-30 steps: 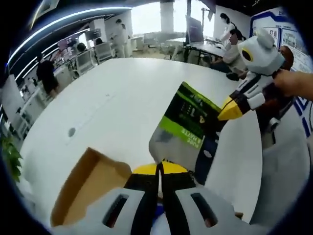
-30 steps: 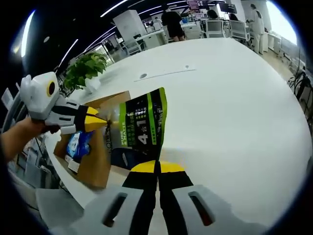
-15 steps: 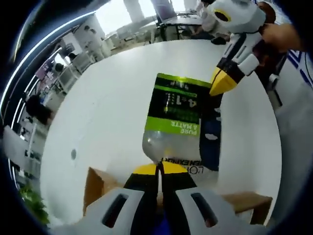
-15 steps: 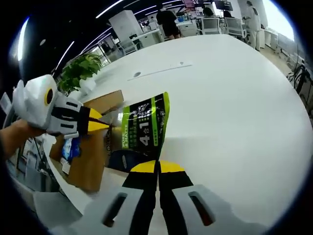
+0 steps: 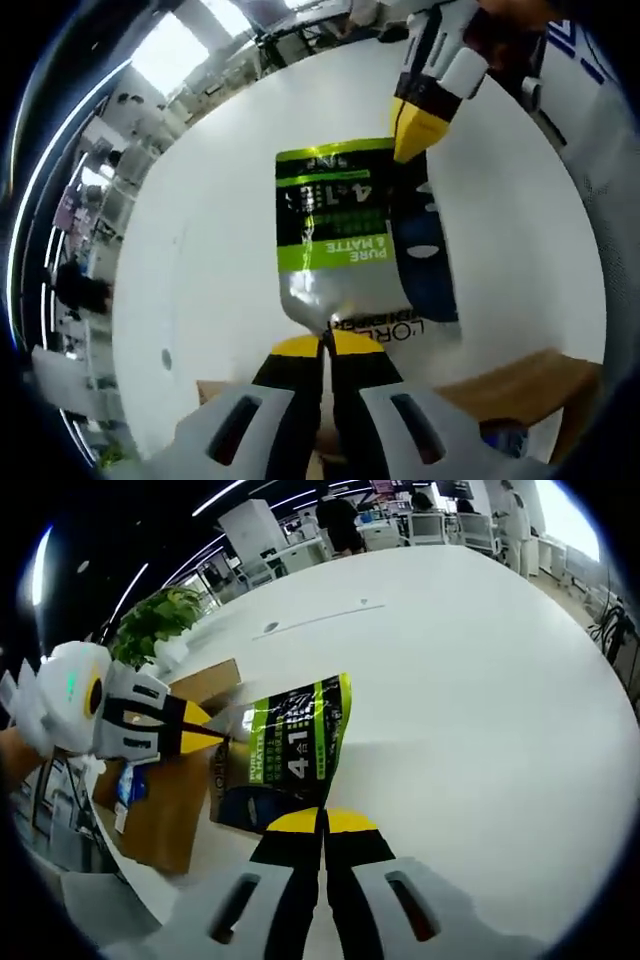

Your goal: Operate the shoe box by opening the lid, removing the specified soft item, and placing it in the target area until the item is outside and the box remains undamaged.

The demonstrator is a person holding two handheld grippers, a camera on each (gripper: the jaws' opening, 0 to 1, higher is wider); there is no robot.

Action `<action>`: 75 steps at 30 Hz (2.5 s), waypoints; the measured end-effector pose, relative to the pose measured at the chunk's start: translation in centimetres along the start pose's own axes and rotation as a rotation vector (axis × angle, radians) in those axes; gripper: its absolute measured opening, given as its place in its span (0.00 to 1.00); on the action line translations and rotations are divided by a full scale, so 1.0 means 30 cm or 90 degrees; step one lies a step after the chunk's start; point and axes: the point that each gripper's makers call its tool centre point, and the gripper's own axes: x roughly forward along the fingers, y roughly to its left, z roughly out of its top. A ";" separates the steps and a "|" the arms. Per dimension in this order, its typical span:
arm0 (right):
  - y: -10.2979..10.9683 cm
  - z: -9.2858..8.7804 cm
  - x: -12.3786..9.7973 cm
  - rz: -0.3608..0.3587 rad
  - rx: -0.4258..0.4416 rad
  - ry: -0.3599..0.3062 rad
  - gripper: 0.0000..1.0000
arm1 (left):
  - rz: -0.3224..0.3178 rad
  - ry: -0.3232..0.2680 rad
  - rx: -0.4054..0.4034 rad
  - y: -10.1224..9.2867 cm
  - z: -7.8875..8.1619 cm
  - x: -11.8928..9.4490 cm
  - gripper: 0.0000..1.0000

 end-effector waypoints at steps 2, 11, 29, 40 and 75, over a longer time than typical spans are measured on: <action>-0.003 -0.002 0.007 -0.001 -0.001 0.002 0.00 | -0.003 0.003 0.010 -0.002 -0.003 0.008 0.00; -0.023 -0.002 0.031 -0.007 -0.005 0.004 0.00 | 0.013 0.010 0.070 0.000 -0.005 0.029 0.00; -0.030 -0.030 0.081 -0.014 -0.014 0.016 0.00 | 0.026 0.035 0.085 -0.004 -0.014 0.035 0.02; -0.033 -0.034 0.099 -0.025 -0.015 0.021 0.00 | 0.019 0.021 0.071 -0.020 0.001 0.010 0.11; -0.058 -0.051 0.102 -0.075 0.022 -0.009 0.03 | 0.036 -0.103 -0.192 -0.029 0.038 -0.169 0.19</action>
